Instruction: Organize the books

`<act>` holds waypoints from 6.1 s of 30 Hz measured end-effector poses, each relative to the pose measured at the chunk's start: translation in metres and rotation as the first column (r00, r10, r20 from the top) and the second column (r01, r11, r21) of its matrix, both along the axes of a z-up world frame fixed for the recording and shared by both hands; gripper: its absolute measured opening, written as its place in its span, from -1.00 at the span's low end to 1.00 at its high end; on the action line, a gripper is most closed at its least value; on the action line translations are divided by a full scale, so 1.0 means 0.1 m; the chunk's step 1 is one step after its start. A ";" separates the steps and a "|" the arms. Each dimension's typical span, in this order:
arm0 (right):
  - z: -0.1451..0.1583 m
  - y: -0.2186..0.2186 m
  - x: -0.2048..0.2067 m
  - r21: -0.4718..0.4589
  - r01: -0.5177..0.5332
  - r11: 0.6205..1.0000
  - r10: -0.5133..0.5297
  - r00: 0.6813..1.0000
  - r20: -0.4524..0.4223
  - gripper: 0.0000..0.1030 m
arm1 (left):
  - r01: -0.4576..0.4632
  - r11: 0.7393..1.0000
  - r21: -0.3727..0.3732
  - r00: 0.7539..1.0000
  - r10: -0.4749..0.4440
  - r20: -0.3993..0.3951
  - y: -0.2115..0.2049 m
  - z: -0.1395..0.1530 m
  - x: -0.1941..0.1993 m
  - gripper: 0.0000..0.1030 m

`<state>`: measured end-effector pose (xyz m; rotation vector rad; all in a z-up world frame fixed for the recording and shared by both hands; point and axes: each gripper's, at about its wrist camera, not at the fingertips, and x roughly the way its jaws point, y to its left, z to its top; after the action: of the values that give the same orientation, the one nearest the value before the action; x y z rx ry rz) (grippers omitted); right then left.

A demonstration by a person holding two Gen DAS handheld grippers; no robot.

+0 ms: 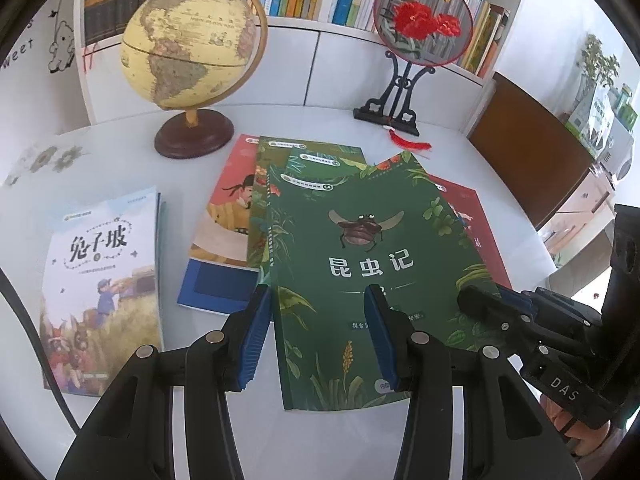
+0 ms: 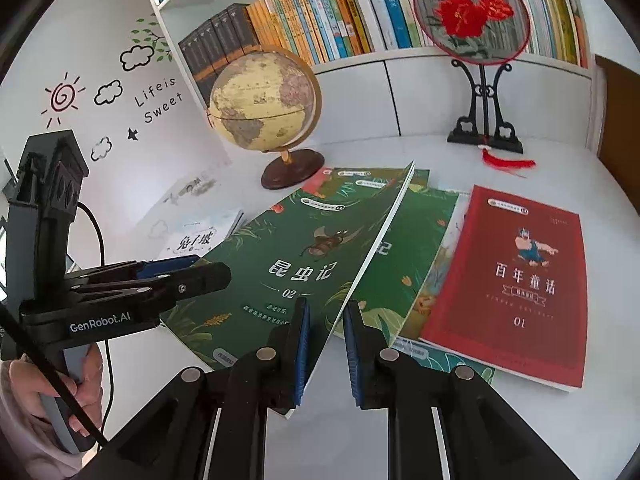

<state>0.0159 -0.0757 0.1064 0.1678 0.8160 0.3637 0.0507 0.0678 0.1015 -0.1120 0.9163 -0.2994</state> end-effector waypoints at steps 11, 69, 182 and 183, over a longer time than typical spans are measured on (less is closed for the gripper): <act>0.14 0.28 0.08 0.021 -0.028 0.999 0.027 0.999 0.038 -0.68 | -0.066 0.998 -0.021 0.997 0.067 0.043 0.37 0.14 -0.03 -0.15; -0.55 2.26 0.82 0.037 -0.259 0.965 0.261 0.957 -0.127 -0.68 | -0.356 0.934 0.036 0.928 0.358 -0.107 2.28 -0.60 0.05 -0.15; -0.86 -2.24 0.13 0.145 0.261 0.954 -0.222 0.945 -0.238 -0.67 | 0.030 0.993 -0.116 0.954 -0.063 -0.292 -1.66 -0.71 0.25 0.11; -0.87 -2.26 0.12 0.174 0.272 0.946 -0.225 0.943 -0.246 -0.65 | 0.057 0.994 -0.092 0.953 -0.082 -0.291 -1.69 -0.71 0.24 0.11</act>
<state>0.0283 -0.3016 0.0195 0.5099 0.9658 0.1895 0.0750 -0.1015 0.0301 -0.2047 1.2063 -0.3933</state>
